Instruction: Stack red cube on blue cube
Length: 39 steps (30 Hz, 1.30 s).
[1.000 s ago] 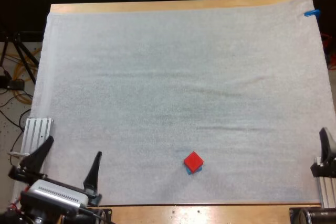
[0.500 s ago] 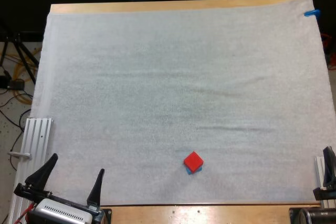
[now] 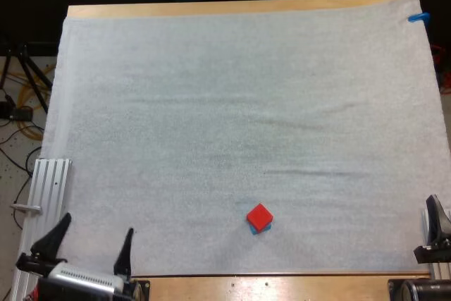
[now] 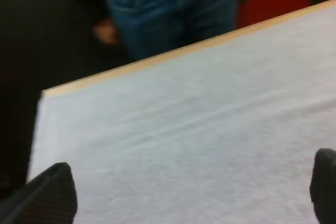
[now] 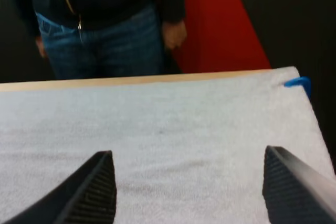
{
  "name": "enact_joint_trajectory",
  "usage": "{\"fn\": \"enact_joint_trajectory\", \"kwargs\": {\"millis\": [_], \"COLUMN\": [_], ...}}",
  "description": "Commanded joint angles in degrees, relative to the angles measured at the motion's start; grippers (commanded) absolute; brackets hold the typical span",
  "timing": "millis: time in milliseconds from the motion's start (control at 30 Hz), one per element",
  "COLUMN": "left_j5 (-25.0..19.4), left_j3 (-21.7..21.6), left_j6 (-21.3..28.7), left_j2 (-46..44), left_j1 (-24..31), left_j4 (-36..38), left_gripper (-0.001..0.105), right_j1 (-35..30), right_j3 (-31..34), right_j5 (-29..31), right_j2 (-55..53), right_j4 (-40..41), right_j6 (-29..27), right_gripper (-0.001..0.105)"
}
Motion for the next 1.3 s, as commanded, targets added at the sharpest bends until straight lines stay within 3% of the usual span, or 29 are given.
{"fn": "enact_joint_trajectory", "kwargs": {"millis": [0,300,600,867,1267], "left_j5": [-1.69,-1.7,-1.7,-1.7,-1.7], "left_j3": [0.77,8.61,16.12,19.52,19.64], "left_j6": [-0.17,-1.84,-1.91,-1.91,-2.76], "left_j2": [-8.05,-7.94,-7.97,-7.92,-7.92], "left_j1": [0.1,0.1,0.1,0.1,0.1], "left_j4": [-2.13,-11.32,-14.72,-12.82,-12.58], "left_gripper": [0.087,0.087,0.087,0.087,0.087], "right_j1": [-0.13,-0.17,-0.17,-0.17,-0.17], "right_j3": [0.82,6.99,9.7,9.68,9.86], "right_j5": [-0.59,-4.1,-4.09,-4.09,-3.06], "right_j2": [-2.29,-2.29,-2.18,-2.18,-2.18], "right_j4": [-1.73,-3.49,-3.08,0.59,3.25], "right_j6": [-0.82,-0.81,-0.71,-1.46,-1.86], "right_gripper": [0.059,0.059,0.059,0.059,0.059]}}
